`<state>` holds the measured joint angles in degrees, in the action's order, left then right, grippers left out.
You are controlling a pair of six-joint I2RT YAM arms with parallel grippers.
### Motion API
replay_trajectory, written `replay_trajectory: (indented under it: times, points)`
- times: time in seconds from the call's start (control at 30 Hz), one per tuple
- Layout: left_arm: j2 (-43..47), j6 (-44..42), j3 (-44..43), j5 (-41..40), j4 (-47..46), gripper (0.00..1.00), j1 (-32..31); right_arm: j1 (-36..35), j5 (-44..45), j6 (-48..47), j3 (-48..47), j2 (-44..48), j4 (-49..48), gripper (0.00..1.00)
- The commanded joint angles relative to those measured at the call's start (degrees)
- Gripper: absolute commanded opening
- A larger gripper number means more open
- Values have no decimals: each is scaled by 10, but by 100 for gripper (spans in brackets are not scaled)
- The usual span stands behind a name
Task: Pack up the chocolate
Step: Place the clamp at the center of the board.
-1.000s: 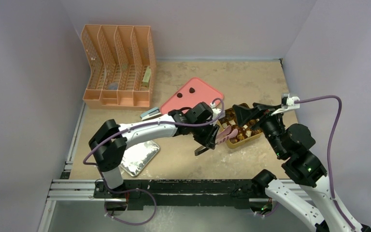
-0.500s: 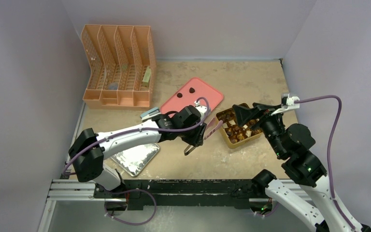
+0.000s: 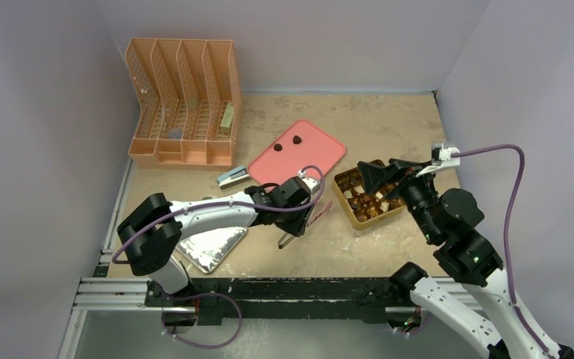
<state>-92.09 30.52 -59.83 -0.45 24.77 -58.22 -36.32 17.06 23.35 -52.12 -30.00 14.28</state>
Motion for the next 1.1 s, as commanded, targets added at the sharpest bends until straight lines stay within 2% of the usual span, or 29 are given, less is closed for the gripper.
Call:
replay_trajectory:
  times: [0.0,0.47,0.6,0.83,1.07]
  points:
    - [-11,-10,6,25,-52,37,-2,1,2,0,-18,-6,-26,99]
    - [-8,-11,11,6,-32,45,-2,1,-11,-4,-13,-12,-27,99]
    - [11,1,8,-21,-34,54,-2,1,-10,-2,-11,-9,-28,99]
    - [44,63,-29,-176,19,62,20,1,-28,0,-4,-16,-35,99]
    - [113,170,-2,-293,49,71,143,1,-49,-3,-3,-22,-44,99]
